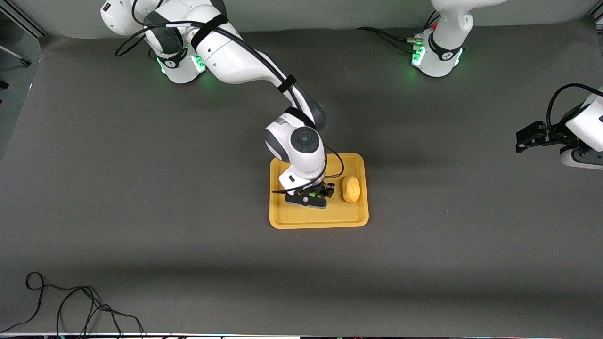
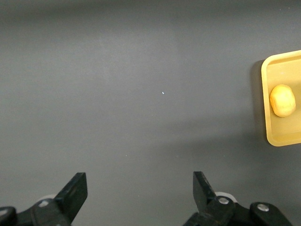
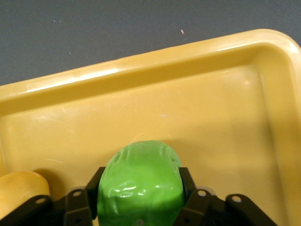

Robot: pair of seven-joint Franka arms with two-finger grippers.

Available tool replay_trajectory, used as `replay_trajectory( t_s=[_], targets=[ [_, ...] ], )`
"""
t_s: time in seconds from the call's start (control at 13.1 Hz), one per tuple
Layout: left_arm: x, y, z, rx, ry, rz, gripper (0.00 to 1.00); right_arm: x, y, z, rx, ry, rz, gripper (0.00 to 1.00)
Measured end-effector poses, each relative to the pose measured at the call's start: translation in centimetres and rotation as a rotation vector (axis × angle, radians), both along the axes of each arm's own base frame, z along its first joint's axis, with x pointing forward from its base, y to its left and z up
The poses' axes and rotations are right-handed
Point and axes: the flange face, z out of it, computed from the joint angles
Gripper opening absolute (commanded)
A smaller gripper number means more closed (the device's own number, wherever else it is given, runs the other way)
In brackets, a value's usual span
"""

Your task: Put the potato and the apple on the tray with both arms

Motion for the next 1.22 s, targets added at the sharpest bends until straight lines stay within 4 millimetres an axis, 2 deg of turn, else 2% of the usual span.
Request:
replay_trajectory(
  t_s=[0.23,0.31,0.38,0.46,0.61,0.84,1.07,1.22],
  targets=[
    [0.0,0.0,0.0,0.0,0.0,0.0,1.0,0.1,0.1,0.8,0.007,-0.007,0.0,1.0],
    [0.0,0.0,0.0,0.0,0.001,0.0,1.0,0.3,0.3,2.1,0.011,-0.01,-0.001,1.0],
    [0.0,0.0,-0.1,0.0,0.001,0.0,1.0,0.4,0.3,4.3,0.014,-0.009,-0.004,1.0],
    [0.0,0.0,-0.1,0.0,0.001,-0.001,1.0,0.5,0.4,7.5,0.02,-0.009,-0.007,1.0],
    [0.0,0.0,-0.1,0.0,0.003,-0.001,1.0,0.1,-0.2,15.3,0.039,-0.008,-0.015,1.0],
    [0.1,0.0,-0.3,-0.001,0.007,-0.002,1.0,-1.6,-2.7,26.2,0.047,0.017,-0.029,1.0],
    [0.1,0.1,-0.4,-0.001,0.009,-0.002,1.0,-3.5,-6.1,33.3,0.025,0.063,-0.042,1.0],
    [0.1,0.1,-0.5,-0.001,0.011,-0.002,1.0,-2.9,-10.7,36.6,-0.008,0.092,-0.031,1.0]
  ],
)
